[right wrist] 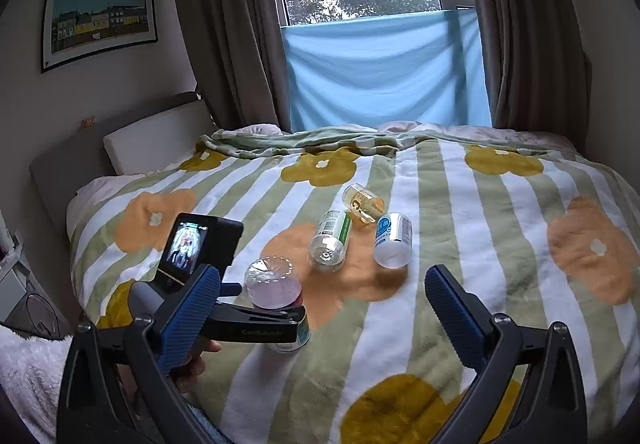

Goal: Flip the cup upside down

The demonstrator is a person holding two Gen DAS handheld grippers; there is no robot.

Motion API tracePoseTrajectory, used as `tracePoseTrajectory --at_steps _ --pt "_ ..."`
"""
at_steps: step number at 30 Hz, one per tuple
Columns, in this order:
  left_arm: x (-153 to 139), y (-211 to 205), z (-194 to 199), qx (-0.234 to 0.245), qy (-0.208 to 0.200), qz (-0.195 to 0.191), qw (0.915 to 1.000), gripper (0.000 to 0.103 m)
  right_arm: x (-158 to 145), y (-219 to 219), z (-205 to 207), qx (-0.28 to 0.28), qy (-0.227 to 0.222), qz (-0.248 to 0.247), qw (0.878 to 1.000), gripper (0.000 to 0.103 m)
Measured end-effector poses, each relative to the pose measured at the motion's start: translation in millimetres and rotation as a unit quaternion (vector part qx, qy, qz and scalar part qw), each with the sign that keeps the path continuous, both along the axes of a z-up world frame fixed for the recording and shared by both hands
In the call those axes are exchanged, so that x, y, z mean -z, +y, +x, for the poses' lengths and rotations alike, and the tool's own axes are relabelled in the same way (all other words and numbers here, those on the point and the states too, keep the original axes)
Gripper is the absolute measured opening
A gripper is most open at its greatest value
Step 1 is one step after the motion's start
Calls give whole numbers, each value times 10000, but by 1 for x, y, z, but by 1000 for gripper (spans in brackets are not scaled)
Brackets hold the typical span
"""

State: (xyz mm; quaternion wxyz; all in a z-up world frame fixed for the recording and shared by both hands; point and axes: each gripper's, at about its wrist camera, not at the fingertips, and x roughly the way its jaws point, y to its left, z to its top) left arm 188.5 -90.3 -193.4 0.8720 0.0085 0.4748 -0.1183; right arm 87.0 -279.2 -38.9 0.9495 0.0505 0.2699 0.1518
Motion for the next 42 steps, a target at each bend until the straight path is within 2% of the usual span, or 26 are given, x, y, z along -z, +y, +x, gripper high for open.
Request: tracePoseTrajectory --at_steps 5,10,13,16,19,22,26,31,34,42 --pt "-1 -1 -3 65 10 181 9998 103 -2 -1 -4 85 -30 11 10000 103" --pt "-13 7 -15 45 -96 -8 9999 103 -8 0 -8 162 -95 -88 9998 103" --pt "-33 16 -32 -15 -384 -138 9992 103 -17 1 -12 271 -189 -156 9993 103" --pt "-66 28 -59 -93 -992 -146 9949 103 -29 0 -18 504 -318 -147 9981 103" --pt "-102 40 -88 -205 -1652 -73 9860 103 -46 0 -26 741 -486 -40 9961 103" --pt "-139 57 -117 -394 -2245 -127 9736 103 -61 7 -33 917 -680 -92 9934 103" --pt "-171 78 -149 -645 -2853 -111 9562 103 -76 20 -48 1094 -1093 -194 9878 103" --pt "-184 95 -171 -813 -3259 45 9419 103 -83 40 -62 1287 -1488 -564 9788 103" --pt "-186 102 -181 -872 -3442 83 9348 103 -79 48 -63 1341 -1495 -702 9771 103" --pt "-197 106 -198 -812 -3730 51 9243 103 -78 49 -68 1420 -1462 -679 9766 103"
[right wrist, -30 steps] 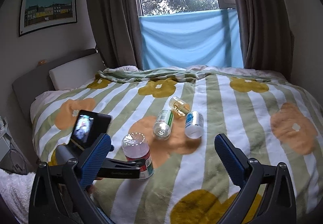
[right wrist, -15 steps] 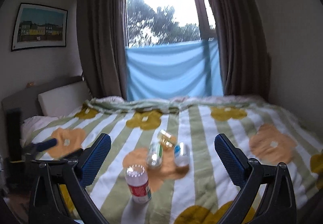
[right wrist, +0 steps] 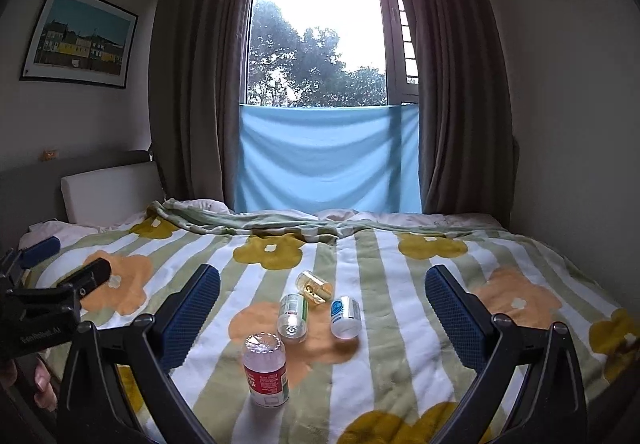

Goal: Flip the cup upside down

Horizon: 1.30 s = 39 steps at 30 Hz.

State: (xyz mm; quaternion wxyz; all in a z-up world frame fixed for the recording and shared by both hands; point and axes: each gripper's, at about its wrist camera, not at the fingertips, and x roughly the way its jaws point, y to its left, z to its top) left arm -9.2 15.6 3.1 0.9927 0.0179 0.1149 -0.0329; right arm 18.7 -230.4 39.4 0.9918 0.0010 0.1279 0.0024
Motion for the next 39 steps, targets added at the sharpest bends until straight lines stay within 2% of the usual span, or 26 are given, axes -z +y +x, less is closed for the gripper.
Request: tracePoseTrajectory --at_steps 17,39 --pt "-5 -5 -7 21 -125 -24 9999 103 -1 -1 0 43 85 26 10000 103" --pt "-2 -9 -3 -12 -83 8 10000 103 3 -4 6 55 134 44 9999 103"
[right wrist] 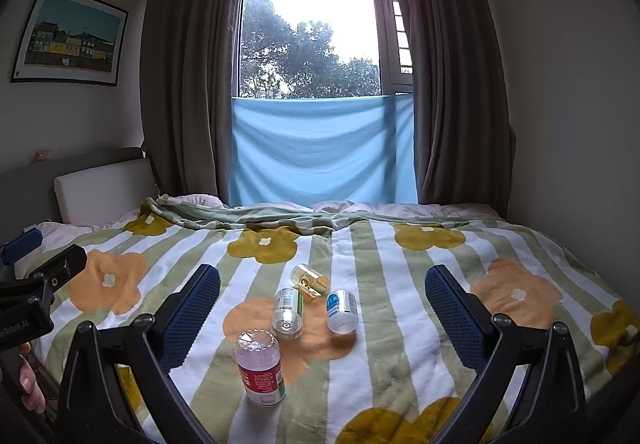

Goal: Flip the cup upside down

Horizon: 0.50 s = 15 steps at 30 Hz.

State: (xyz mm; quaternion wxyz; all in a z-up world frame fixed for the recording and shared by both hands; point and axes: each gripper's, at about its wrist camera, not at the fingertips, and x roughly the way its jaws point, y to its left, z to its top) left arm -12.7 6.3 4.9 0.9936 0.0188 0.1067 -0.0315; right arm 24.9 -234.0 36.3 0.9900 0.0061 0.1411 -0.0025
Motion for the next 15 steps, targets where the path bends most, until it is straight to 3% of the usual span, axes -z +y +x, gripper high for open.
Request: tracePoseTrajectory --at_steps 15 --pt "-2 -2 -3 -6 -49 78 10000 103 1 -1 0 -3 10 9 10000 103"
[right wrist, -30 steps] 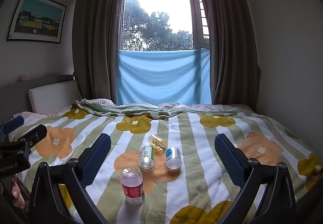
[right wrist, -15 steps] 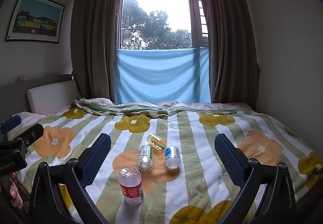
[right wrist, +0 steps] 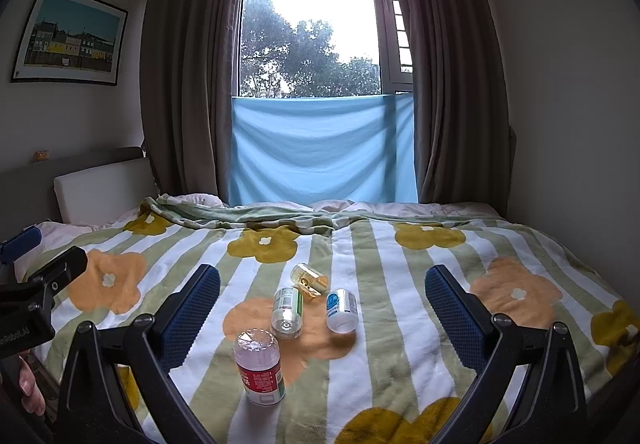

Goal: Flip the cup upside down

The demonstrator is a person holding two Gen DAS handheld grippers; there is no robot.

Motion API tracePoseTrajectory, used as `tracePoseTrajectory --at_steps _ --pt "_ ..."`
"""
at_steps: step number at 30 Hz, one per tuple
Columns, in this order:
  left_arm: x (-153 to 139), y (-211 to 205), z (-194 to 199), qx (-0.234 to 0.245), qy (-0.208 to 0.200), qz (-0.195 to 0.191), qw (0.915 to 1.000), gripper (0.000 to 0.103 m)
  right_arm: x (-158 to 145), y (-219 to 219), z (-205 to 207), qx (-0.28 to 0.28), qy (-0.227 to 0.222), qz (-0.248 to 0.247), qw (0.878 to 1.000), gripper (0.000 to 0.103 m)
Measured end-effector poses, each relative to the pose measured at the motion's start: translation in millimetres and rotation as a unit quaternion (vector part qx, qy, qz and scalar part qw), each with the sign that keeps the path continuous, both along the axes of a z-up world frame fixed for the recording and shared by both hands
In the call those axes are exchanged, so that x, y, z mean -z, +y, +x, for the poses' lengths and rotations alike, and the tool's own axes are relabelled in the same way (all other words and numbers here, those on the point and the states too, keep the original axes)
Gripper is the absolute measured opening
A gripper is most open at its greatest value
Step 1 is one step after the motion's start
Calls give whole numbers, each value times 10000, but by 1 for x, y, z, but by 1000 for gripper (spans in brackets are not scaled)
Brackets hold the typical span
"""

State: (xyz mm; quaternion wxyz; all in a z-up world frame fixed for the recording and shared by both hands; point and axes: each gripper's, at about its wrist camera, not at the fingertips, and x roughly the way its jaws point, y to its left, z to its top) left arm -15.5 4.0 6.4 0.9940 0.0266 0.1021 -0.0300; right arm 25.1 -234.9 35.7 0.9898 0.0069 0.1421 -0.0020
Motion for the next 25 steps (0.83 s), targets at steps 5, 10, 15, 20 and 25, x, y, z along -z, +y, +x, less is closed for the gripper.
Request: tracePoseTrajectory --at_steps 5,10,15,20,25 --pt "0 0 -1 -4 -4 11 10000 103 0 0 0 3 -6 7 10000 103" --pt "-3 2 -1 -17 -51 47 10000 103 1 0 0 3 -6 5 10000 103" --pt "-5 1 -3 -39 -115 95 9999 103 1 0 0 5 -4 8 10000 103" --pt "-5 -1 -4 18 -168 139 9998 103 1 0 0 0 -3 15 10000 103" --pt "-5 -3 -10 -66 -326 249 9991 103 0 3 0 -14 1 3 10000 103"
